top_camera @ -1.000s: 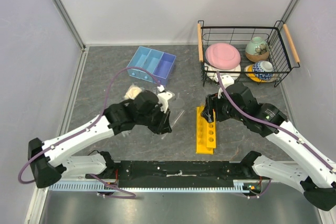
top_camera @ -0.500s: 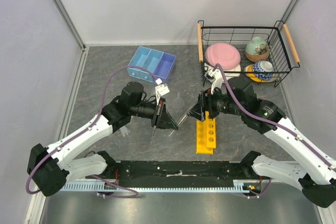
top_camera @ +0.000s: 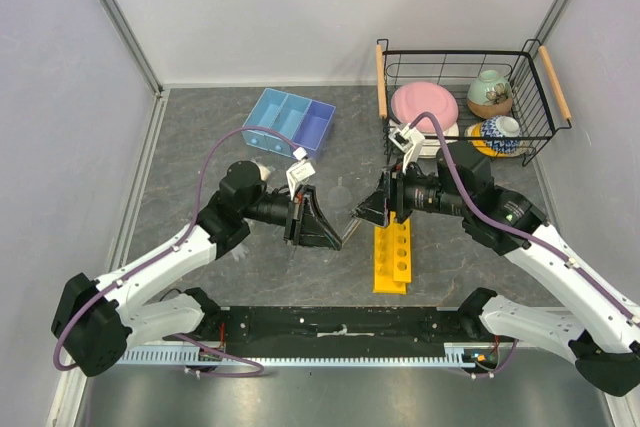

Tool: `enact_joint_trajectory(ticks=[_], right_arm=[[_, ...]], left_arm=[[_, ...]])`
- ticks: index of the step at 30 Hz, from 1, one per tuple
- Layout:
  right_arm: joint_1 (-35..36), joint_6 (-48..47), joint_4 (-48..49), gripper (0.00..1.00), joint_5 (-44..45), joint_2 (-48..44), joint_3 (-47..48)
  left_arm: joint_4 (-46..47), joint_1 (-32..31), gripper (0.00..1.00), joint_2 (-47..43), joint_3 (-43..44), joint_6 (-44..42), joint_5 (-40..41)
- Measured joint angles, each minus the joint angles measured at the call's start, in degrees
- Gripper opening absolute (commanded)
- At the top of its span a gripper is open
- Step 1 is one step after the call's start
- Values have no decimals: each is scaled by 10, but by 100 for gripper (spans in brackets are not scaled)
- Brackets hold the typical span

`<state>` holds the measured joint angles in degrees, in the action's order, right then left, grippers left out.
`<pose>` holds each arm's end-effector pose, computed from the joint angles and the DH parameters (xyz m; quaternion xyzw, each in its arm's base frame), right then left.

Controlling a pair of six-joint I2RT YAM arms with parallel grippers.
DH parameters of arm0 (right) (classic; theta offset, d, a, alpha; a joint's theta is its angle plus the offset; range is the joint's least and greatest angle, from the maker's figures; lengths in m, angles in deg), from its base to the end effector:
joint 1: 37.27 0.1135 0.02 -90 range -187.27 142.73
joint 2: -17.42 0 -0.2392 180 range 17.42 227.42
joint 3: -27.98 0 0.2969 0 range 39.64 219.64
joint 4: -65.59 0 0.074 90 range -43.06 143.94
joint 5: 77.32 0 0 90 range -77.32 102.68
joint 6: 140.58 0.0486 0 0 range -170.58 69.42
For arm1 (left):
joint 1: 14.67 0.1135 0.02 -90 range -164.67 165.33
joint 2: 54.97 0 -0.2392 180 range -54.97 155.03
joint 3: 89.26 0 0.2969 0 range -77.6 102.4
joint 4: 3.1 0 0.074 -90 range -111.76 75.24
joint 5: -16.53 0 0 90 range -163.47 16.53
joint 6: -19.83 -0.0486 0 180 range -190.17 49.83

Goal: Organize the chemistry lab equipment

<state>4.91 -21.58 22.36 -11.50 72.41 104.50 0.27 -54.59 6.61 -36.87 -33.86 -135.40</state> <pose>0.1859 0.1953 0.3746 -0.2097 0.7904 0.4604 0.3455 0.1992 -0.2226 0.2666 0.3647 0.6252 -0.6552 0.2165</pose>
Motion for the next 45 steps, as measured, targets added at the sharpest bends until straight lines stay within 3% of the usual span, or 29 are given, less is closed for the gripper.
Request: enact_joint_trajectory(ticks=[7,19,33,39,40,43,45], right_arm=[[0,12,11,48,-9,-5,13],[0,26,11,44,-29,-18,17],[0,34,12,23,-30,-22,19],[0,34,11,21,-29,-22,21],[0,34,10,21,-28,-21,22],[0,30,3,21,-18,-20,30],[0,26,-2,22,-9,-19,38]], left_arm=[[82,0,2,2,-21,47,-15],[149,3,2,16,-24,76,-27],[169,4,5,20,-24,87,-33],[170,4,37,20,-24,87,-32],[170,4,56,20,-24,87,-32],[159,4,90,20,-24,87,-31],[129,5,94,20,-20,76,-26]])
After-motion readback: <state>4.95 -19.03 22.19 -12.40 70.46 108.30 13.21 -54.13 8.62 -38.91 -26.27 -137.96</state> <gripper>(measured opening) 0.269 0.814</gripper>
